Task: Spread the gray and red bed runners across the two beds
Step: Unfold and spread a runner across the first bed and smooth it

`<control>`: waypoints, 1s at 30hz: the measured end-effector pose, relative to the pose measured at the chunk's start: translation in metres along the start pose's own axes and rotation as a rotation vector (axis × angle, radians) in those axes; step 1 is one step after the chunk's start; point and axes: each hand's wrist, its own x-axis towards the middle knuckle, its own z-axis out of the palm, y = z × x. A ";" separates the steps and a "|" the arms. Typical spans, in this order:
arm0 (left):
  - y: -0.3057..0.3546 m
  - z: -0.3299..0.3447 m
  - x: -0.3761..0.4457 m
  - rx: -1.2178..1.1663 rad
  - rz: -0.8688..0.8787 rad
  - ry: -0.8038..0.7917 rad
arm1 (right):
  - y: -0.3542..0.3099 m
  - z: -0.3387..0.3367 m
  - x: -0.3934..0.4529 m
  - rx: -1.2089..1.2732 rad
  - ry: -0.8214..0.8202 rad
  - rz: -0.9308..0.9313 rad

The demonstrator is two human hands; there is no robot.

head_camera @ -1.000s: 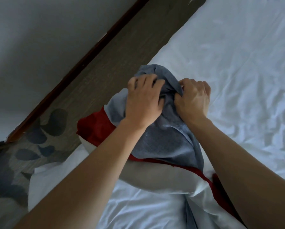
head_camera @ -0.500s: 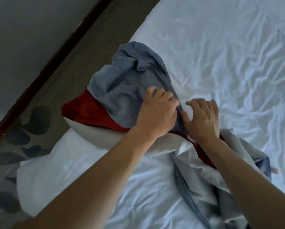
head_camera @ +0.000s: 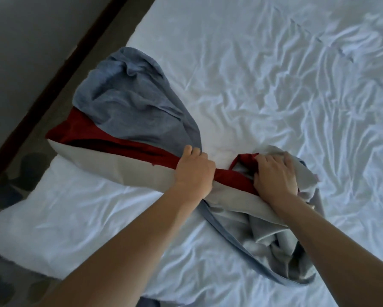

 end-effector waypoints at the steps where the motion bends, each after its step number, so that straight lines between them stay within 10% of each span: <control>1: 0.009 0.001 -0.002 0.019 0.002 0.008 | 0.007 0.004 -0.004 0.018 0.022 -0.003; 30: 0.179 0.053 -0.037 -0.109 0.024 0.322 | 0.103 0.072 -0.123 0.463 0.288 0.103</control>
